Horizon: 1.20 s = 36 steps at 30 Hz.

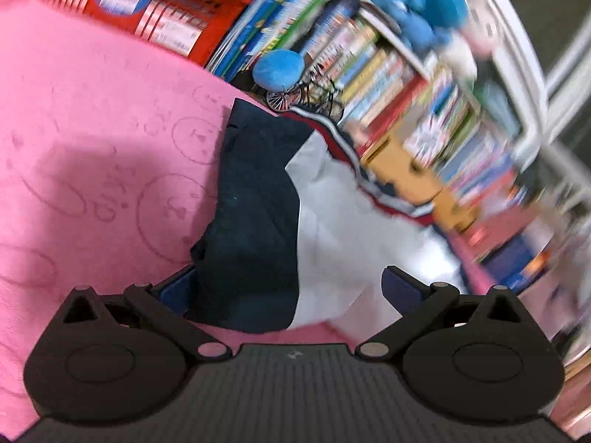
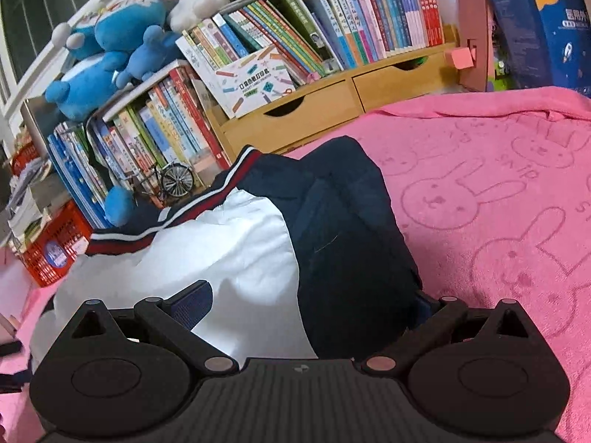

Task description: Fold clothes

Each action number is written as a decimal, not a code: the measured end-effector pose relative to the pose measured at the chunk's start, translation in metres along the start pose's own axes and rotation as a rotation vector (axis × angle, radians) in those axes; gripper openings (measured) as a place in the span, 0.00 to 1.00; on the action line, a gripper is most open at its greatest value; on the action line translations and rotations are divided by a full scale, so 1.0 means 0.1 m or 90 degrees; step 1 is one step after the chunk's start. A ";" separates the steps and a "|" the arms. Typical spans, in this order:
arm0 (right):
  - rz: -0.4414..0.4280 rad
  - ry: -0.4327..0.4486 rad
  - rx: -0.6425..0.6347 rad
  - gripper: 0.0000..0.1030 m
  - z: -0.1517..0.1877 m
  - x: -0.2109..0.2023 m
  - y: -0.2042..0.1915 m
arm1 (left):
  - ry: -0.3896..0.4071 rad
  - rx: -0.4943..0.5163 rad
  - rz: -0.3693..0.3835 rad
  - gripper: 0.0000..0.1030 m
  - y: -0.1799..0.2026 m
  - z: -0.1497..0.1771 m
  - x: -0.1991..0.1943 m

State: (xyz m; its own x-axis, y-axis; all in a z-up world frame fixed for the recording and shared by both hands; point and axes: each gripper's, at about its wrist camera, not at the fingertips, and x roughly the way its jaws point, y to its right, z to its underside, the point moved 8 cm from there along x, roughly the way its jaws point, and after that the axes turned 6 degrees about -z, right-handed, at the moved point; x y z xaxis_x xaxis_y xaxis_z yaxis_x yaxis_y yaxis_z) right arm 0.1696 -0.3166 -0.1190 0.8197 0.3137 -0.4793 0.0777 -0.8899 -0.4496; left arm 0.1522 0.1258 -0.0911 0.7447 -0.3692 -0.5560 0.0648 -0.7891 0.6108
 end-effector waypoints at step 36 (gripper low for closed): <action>0.004 0.000 -0.004 1.00 -0.01 -0.01 0.00 | 0.154 0.934 -0.404 1.00 0.64 0.60 0.17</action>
